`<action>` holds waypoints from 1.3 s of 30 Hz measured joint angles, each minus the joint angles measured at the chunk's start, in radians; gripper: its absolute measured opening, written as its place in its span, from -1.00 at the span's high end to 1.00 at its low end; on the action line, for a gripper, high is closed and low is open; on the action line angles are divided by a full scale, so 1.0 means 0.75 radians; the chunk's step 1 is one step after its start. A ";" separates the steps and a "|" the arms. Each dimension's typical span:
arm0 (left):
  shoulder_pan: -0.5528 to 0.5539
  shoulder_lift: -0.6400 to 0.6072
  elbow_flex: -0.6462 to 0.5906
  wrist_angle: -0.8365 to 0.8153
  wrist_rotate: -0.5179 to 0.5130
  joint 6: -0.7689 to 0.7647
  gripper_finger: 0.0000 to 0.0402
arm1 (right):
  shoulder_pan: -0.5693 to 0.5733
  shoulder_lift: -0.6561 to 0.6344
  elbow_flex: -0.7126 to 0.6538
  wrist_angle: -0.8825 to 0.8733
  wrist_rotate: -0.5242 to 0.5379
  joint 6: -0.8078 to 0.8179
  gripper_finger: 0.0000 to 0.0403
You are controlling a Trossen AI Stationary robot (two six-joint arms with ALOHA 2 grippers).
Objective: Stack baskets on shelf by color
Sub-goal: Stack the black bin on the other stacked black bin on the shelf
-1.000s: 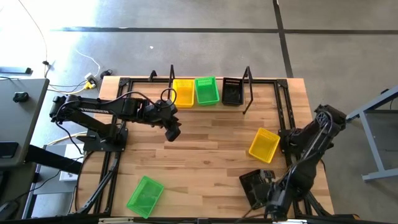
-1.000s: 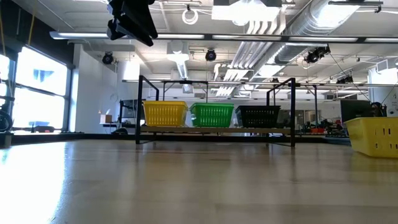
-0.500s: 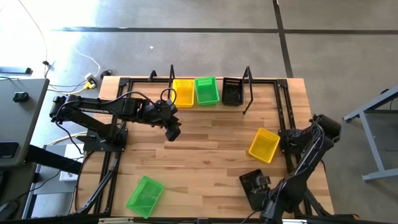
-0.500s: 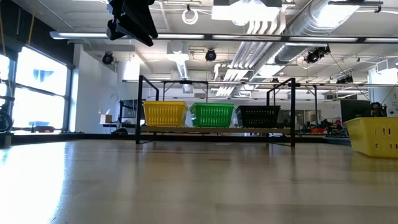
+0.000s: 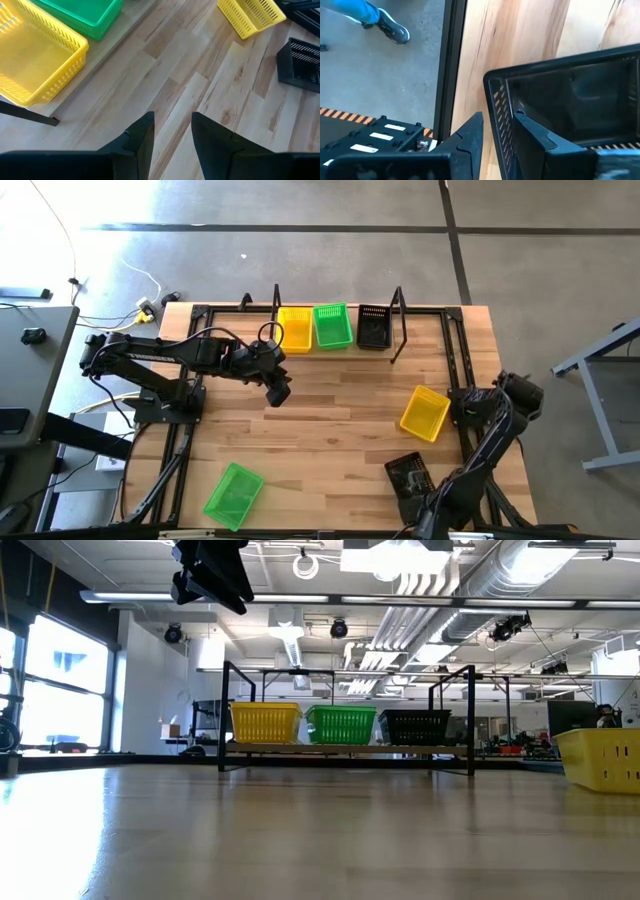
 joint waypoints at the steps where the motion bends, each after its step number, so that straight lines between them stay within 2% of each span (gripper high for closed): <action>1: 0.000 0.000 0.000 0.000 0.000 0.000 0.40 | 0.003 0.005 0.000 -0.003 -0.001 0.004 0.55; 18: 0.001 0.000 0.000 0.000 0.000 0.000 0.40 | 0.015 0.135 0.000 -0.057 -0.089 0.045 0.57; 21: 0.001 0.000 0.000 0.000 0.001 0.006 0.40 | 0.015 0.139 0.000 -0.057 -0.093 0.065 0.65; 26: 0.001 0.000 0.000 0.000 0.001 0.010 0.40 | -0.003 0.139 0.000 -0.055 -0.114 0.060 0.95; 39: 0.001 0.000 0.000 0.001 0.001 0.045 0.40 | -0.109 0.056 0.000 0.011 -0.117 0.064 0.99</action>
